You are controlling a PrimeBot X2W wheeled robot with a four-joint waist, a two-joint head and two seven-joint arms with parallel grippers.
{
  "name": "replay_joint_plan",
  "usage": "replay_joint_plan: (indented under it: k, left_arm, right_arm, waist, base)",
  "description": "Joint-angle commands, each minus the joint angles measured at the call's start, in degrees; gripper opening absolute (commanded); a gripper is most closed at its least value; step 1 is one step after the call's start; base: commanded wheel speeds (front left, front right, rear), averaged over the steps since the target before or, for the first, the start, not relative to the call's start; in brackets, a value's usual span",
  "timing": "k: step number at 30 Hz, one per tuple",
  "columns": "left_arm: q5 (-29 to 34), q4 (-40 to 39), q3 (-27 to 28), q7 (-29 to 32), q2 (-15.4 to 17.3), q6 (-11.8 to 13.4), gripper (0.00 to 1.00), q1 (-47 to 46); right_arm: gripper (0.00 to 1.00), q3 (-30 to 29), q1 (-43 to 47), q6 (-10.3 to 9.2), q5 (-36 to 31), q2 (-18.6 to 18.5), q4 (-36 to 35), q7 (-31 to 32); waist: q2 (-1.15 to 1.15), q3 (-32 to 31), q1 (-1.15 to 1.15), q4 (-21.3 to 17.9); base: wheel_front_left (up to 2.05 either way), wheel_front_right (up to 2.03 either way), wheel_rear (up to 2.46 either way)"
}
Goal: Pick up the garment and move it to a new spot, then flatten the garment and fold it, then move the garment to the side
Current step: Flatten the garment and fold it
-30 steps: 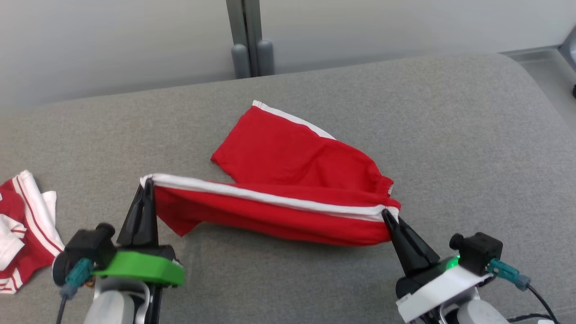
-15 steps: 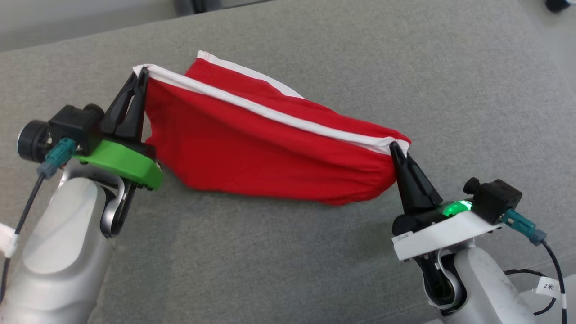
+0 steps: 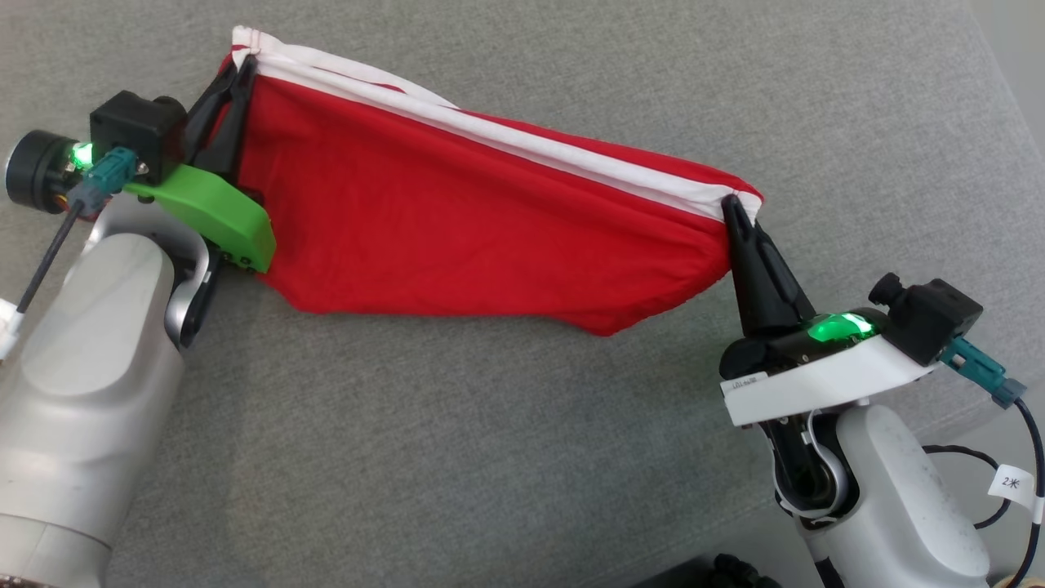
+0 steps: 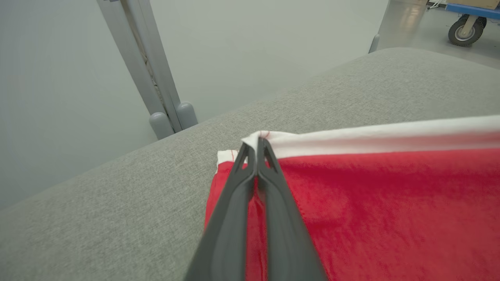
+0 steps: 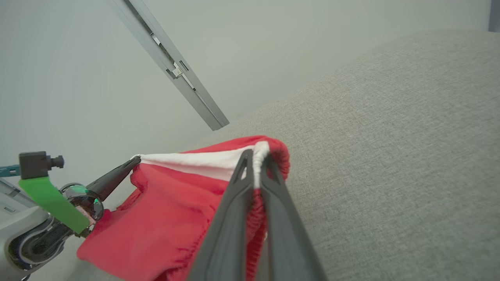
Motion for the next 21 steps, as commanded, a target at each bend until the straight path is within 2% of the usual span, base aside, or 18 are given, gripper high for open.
replay_joint_plan:
  k: [1, 11, 18, 19, 20, 21]
  left_arm:
    - [0.81, 0.94, -0.16, -0.04, 0.49, 0.17, 0.00, -1.81]
    - [3.40, 6.28, 1.08, -0.05, 1.01, 0.17, 0.00, -6.29]
    - [2.71, 6.91, -0.73, -0.05, -0.37, 0.17, 0.00, -6.27]
    - [2.15, 6.65, -1.55, -0.04, -0.74, 0.17, 0.09, -5.91]
    - [1.42, 6.45, -2.04, -0.05, -0.97, 0.17, 0.40, -5.60]
    - [0.99, 6.39, -2.46, -0.04, -1.03, 0.17, 0.50, -5.47]
  right_arm:
    - [0.00, -0.14, -0.89, -0.06, 0.62, -0.14, -0.06, -0.12]
    - [0.00, 1.68, -3.27, -0.07, 2.13, -0.16, 0.82, -0.12]
    - [0.00, 3.57, -4.85, -0.07, 1.53, -0.15, 4.29, -0.11]
    - [0.00, 3.83, -4.97, -0.07, 1.75, -0.16, 5.20, -0.12]
    - [0.00, 3.91, -5.33, -0.06, 1.94, -0.16, 5.75, -0.12]
    - [0.18, 4.10, -5.59, -0.06, 2.06, -0.16, 6.37, -0.12]
  waist:
    - [0.00, 2.11, 0.00, -1.74]
    - [0.00, 2.00, 0.00, -1.24]
    - [0.00, 1.53, 0.00, -0.09]
    - [0.00, 1.45, 0.00, 0.07]
    - [0.00, 1.37, 0.00, 0.22]
    - [0.00, 1.30, 0.00, 0.34]
  base:
    - [0.00, 0.00, 0.00]
    - [0.00, 0.00, 0.00]
    - [0.00, 0.00, 0.00]
    - [0.00, 0.00, 0.00]
    - [0.00, 0.00, 0.00]
    - [0.00, 0.00, 0.00]
